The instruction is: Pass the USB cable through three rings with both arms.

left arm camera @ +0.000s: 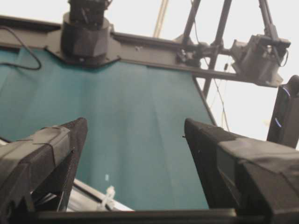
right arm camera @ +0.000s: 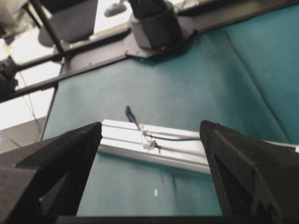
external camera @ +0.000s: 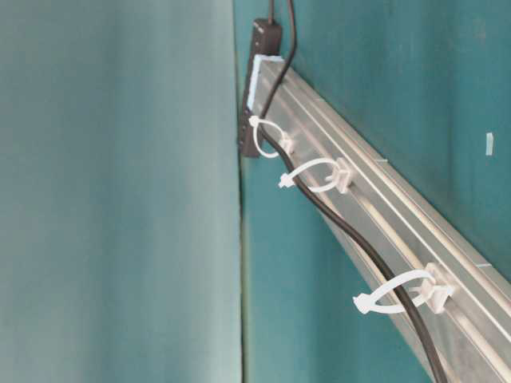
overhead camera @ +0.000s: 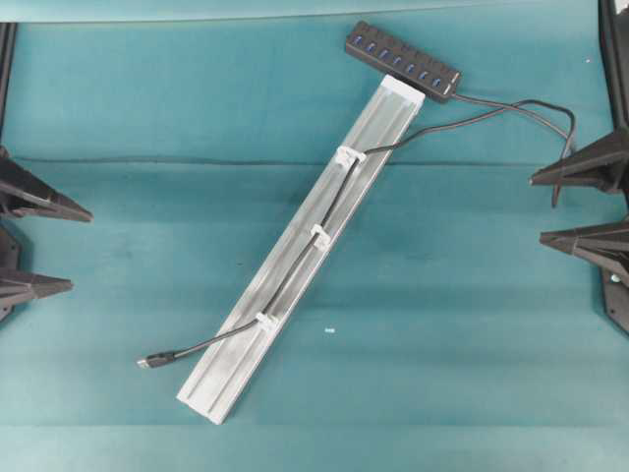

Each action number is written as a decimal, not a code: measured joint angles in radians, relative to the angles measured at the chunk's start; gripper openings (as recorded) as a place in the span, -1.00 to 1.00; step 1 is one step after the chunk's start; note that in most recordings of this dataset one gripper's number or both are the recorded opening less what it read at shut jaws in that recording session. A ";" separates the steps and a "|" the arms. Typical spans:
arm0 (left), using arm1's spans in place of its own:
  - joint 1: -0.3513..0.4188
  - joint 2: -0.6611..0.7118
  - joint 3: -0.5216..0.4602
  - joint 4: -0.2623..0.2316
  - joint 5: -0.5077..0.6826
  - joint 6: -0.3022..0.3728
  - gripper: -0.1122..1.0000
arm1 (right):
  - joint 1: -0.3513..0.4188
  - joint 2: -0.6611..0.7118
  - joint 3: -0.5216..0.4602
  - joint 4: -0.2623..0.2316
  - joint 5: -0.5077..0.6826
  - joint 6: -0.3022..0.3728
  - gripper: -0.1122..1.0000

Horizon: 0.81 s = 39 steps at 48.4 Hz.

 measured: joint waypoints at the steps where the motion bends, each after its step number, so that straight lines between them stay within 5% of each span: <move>1: 0.000 0.002 0.000 0.000 0.000 0.002 0.84 | 0.000 -0.003 0.000 0.000 0.002 0.000 0.83; 39: 0.000 0.002 0.000 0.000 -0.025 0.000 0.84 | 0.000 -0.052 0.011 0.000 0.006 0.000 0.83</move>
